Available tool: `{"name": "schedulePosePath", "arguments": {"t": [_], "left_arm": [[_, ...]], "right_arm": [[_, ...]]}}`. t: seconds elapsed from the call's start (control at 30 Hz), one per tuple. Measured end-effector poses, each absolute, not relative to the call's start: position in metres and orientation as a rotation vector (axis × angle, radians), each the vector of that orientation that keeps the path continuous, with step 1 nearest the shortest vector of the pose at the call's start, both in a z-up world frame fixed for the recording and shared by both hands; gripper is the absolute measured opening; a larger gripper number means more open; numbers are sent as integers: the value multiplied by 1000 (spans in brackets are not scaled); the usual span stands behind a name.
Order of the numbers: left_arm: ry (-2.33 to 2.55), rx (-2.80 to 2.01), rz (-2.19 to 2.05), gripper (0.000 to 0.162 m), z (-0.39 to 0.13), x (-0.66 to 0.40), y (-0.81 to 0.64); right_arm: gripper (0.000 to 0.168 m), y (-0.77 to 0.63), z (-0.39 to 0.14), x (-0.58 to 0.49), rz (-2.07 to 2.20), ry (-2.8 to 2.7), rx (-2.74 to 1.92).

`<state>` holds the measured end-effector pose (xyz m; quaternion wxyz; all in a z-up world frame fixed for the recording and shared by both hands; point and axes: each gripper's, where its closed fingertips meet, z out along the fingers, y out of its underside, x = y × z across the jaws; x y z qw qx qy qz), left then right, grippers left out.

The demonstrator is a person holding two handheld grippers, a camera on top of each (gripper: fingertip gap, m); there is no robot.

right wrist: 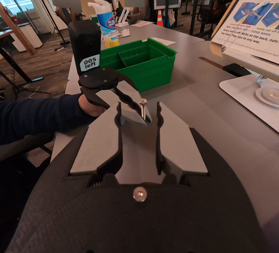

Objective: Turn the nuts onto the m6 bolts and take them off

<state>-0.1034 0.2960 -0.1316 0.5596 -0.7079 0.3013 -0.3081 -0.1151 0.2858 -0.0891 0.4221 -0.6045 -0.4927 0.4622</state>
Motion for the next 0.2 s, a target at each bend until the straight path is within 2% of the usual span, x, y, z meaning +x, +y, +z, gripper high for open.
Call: {"name": "schedulePosePath", "arguments": {"t": [0.03,0.2], "left_arm": [[705,-1668,-725,2,-131,-104,297],[691,-1668,-717,2,-131,-104,298]], "right_arm": [[46,286,-90,-114,1170,-1221,-1500],[46,281,-95,-112,1220,-1213,-1478]]}}
